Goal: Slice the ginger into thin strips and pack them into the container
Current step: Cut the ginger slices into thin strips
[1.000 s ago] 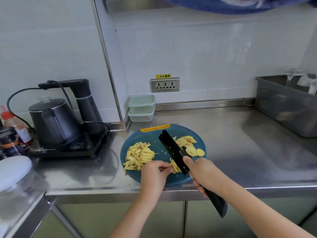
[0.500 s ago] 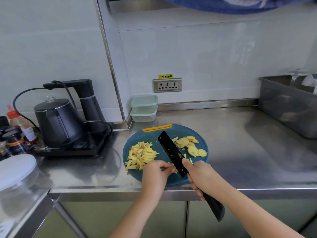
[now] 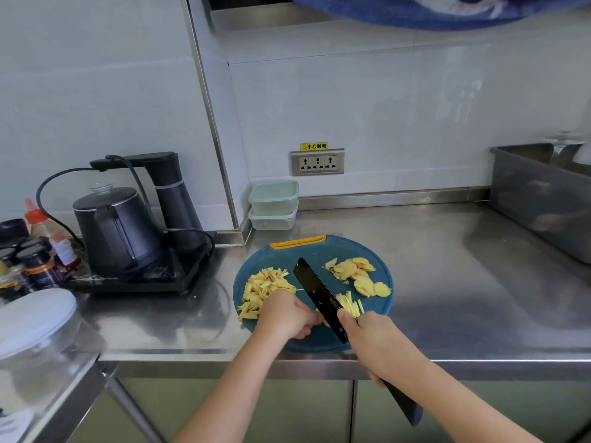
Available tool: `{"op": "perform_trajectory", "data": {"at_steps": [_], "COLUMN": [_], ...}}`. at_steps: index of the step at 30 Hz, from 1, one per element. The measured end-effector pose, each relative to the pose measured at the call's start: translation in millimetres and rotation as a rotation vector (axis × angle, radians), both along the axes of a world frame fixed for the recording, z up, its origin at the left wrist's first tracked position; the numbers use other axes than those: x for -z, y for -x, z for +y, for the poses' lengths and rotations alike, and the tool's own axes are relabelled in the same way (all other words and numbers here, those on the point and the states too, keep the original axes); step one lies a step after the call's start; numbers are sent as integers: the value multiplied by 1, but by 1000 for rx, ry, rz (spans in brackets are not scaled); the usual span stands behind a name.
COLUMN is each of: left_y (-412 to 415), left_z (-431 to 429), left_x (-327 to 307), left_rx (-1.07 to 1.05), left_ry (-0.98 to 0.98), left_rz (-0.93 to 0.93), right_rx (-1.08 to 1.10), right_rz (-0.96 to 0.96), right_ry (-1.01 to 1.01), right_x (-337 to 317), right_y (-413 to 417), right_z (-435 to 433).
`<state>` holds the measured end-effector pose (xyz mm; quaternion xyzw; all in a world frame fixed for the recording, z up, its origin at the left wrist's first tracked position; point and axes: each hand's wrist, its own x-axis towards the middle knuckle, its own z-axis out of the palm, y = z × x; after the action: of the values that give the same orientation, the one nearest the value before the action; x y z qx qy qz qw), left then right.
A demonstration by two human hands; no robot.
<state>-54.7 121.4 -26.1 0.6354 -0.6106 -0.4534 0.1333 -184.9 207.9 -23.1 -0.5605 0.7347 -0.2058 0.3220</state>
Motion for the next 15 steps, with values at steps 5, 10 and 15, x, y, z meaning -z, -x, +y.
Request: {"op": "perform_trajectory", "data": {"at_steps": [5, 10, 15], "left_y": [-3, -8, -8], "left_z": [-11, -23, -31], "left_x": [-4, -5, -6], "left_rx": [71, 124, 180], "left_ry": [-128, -147, -199], "left_rz": [-9, -20, -8], "right_rx": [-3, -141, -107], "right_rz": [35, 273, 321], "right_ry": [16, 12, -9], "right_x": [-2, -13, -11], "right_y": [-4, -17, -20], "right_z": [0, -1, -6]}}
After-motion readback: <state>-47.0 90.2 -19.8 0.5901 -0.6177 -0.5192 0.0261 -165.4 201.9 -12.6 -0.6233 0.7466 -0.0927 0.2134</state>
